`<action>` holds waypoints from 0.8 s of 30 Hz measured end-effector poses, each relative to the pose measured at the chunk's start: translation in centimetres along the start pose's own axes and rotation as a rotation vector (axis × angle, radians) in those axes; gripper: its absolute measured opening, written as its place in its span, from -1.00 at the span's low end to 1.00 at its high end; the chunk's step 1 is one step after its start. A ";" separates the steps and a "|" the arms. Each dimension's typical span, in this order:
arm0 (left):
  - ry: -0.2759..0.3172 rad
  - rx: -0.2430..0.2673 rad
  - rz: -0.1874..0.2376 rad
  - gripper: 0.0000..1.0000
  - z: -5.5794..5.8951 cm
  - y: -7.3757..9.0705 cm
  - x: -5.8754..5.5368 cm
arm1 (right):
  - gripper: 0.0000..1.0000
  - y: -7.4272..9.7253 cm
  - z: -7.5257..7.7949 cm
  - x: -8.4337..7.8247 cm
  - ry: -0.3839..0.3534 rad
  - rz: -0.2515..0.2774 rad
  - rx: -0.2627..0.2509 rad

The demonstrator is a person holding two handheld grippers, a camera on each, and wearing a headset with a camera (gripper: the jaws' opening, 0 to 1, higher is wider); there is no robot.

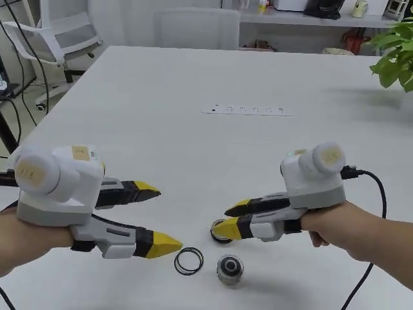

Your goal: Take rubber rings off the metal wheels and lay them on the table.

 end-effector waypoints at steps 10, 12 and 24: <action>-0.002 -0.017 -0.004 0.25 -0.8 -1.8 0.9 | -0.35 1.5 1.4 -0.3 0.012 0.014 -0.044; -0.005 -0.020 -0.009 0.24 -1.0 -2.1 0.9 | -0.35 1.7 1.6 -0.4 0.015 0.011 -0.052; -0.013 -0.046 -0.046 0.17 -1.6 -4.3 0.9 | -0.35 2.0 2.7 -1.4 0.051 -0.008 -0.080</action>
Point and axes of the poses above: the centre of the closed fingertips' face, and the gripper's own axes: y roughly backward along the fingers, z roughly to its right, x roughly out of its top, the point moved 7 cm from there along y, roughly backward along the fingers, and after that the axes turned 4 degrees about y, right-handed, at the moved point
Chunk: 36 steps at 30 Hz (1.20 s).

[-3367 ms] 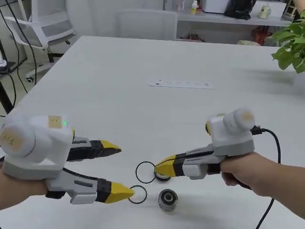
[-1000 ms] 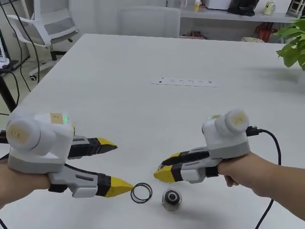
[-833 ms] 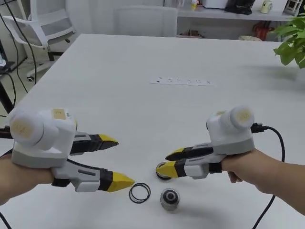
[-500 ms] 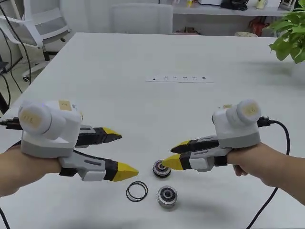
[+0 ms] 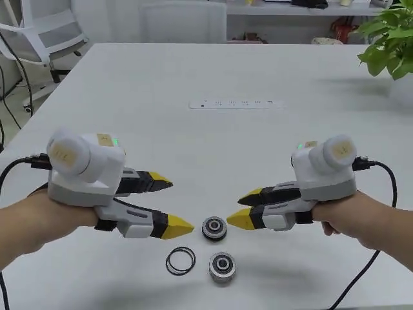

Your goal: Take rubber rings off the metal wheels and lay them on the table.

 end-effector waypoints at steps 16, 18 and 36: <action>0.006 -0.046 -0.038 0.00 0.0 -2.9 -1.0 | -0.36 -1.4 0.0 -1.8 0.054 -0.044 0.011; 0.006 -0.050 -0.042 -0.03 0.0 -3.3 -1.0 | -0.36 -1.5 0.0 -2.0 0.057 -0.049 0.014; 0.013 -0.078 -0.078 -0.34 -0.1 -6.0 -1.7 | -0.35 -1.9 0.0 -2.6 0.051 -0.058 0.012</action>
Point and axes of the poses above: the centre of the closed fingertips' face, and the gripper's own axes: y roughly backward along the fingers, z roughly to its right, x roughly out of its top, the point moved 7 cm from there along y, roughly backward along the fingers, and after that the axes turned 4 degrees about y, right-handed, at the moved point
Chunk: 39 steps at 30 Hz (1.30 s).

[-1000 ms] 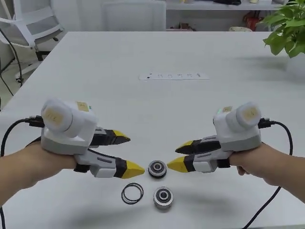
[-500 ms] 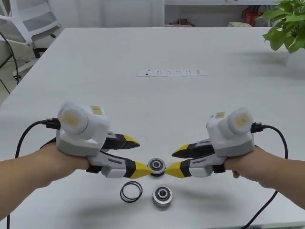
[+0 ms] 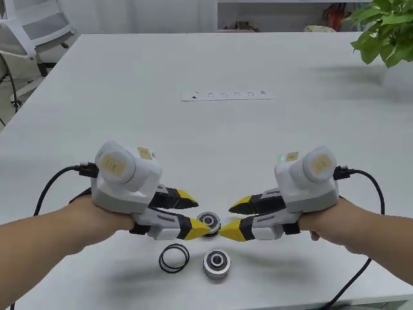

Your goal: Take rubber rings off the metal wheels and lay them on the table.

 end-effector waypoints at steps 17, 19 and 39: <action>-0.042 0.019 -0.042 -0.60 0.5 -1.6 -0.6 | -0.35 -0.3 -0.1 -0.4 -0.010 -0.001 0.004; -0.037 0.033 -0.032 -0.65 0.3 -1.6 -0.6 | -0.35 -0.4 -0.1 -0.4 -0.010 -0.001 0.005; -0.048 0.107 0.002 -0.72 0.7 -1.6 -0.8 | -0.39 -2.3 -0.7 0.3 0.077 -0.010 0.003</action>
Point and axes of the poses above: the centre of the closed fingertips' face, and the gripper's own axes: y roughly backward along the fingers, z roughly to its right, x roughly out of its top, the point moved 7 cm from there along y, roughly backward along the fingers, and after that the axes turned 4 degrees about y, right-handed, at the moved point
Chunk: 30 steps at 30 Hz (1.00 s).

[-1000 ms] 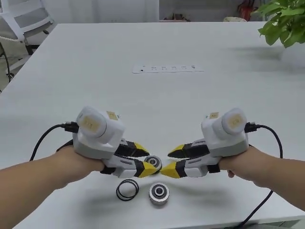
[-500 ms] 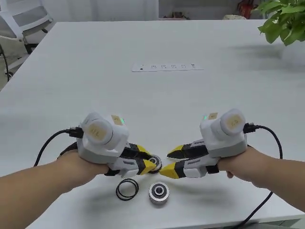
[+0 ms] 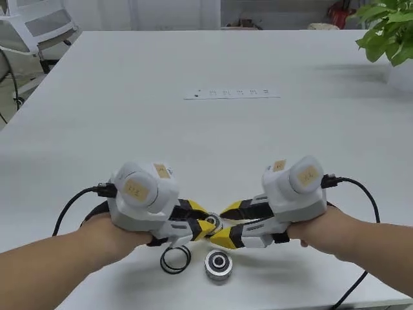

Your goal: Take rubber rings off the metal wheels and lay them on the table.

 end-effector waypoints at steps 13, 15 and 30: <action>0.002 0.018 0.009 -0.74 0.0 -0.1 0.0 | -0.51 -0.2 -0.2 0.0 0.071 -0.013 -0.012; 0.003 0.019 0.011 -0.74 0.0 -0.1 0.0 | -0.53 0.0 -0.3 0.0 0.074 -0.014 -0.012; 0.012 0.024 0.020 -0.74 0.0 -0.1 -0.2 | -0.64 0.5 -0.1 -0.5 0.053 -0.012 0.001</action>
Point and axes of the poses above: the centre of the closed fingertips' face, and the gripper's own axes: y roughly backward along the fingers, z roughly to its right, x roughly out of its top, the point moved 7 cm from there along y, roughly backward along the fingers, and after that the axes turned 4 degrees about y, right-handed, at the moved point
